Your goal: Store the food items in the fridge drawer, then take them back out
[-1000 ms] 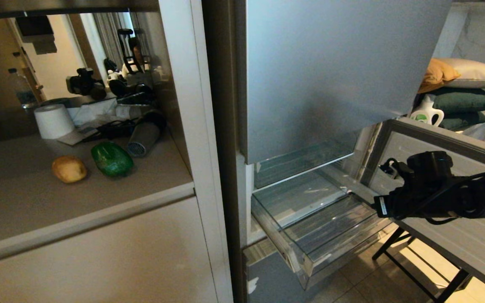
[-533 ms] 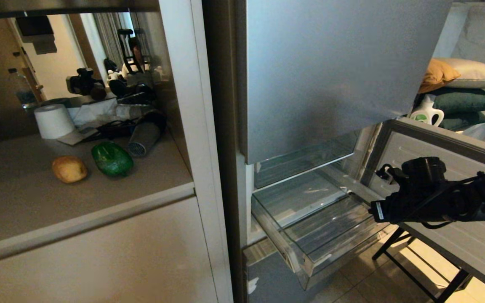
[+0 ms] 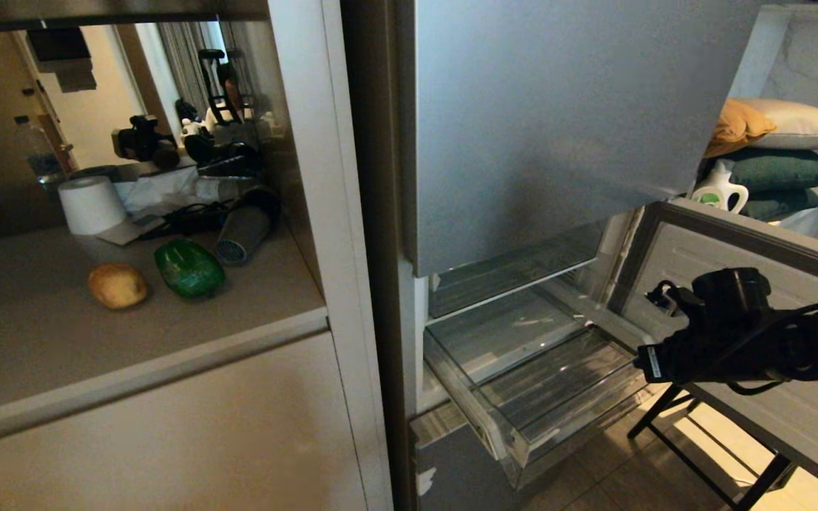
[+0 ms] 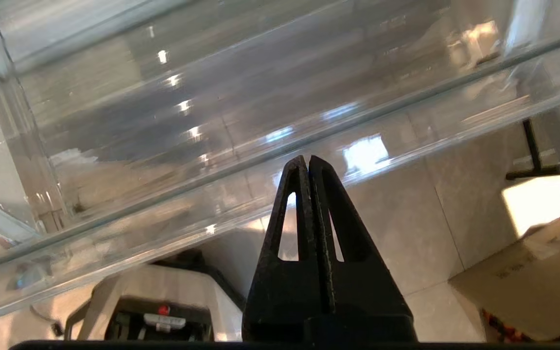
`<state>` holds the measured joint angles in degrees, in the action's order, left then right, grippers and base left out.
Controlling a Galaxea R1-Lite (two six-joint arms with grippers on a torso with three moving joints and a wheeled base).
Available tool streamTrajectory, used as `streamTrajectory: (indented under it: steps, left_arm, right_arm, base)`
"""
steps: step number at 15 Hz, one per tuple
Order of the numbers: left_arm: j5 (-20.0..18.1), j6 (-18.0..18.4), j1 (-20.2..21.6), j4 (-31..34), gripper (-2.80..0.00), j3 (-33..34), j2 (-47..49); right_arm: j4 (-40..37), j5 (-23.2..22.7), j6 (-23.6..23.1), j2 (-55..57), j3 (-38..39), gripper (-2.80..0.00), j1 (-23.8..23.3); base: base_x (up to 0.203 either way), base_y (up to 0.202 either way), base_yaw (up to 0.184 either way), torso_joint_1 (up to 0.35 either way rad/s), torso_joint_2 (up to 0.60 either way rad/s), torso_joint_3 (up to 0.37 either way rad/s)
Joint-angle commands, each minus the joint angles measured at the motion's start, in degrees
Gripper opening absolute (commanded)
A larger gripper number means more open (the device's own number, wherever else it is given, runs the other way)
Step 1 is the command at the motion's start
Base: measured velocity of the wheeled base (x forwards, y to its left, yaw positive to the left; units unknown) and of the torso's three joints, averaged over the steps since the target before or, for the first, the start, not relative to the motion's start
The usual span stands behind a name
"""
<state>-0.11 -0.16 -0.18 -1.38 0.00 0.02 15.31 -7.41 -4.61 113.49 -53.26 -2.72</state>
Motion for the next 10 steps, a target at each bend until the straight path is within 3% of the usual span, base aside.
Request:
streamTrajectory:
  steps: [1, 6, 10]
  left_arm:
    - [0.0, 0.0, 0.0, 0.0, -2.80, 0.6, 0.0]
    - [-0.1, 0.0, 0.0, 0.0, -2.80, 0.6, 0.0]
    - [0.0, 0.0, 0.0, 0.0, -2.80, 0.6, 0.0]
  right_arm:
    - [0.6, -0.1, 0.0, -1.9, -0.8, -2.80, 0.0]
    - [2.2, -0.1, 0.3, -9.7, -0.1, -2.80, 0.0]
    - [2.4, -0.2, 1.0, -24.6, 5.2, -2.80, -0.1]
  base:
    - [0.000, 0.000, 0.000, 0.000, 0.00, 0.000]
    - [0.000, 0.000, 0.000, 0.000, 0.00, 0.000]
    - [0.000, 0.000, 0.000, 0.000, 0.00, 0.000]
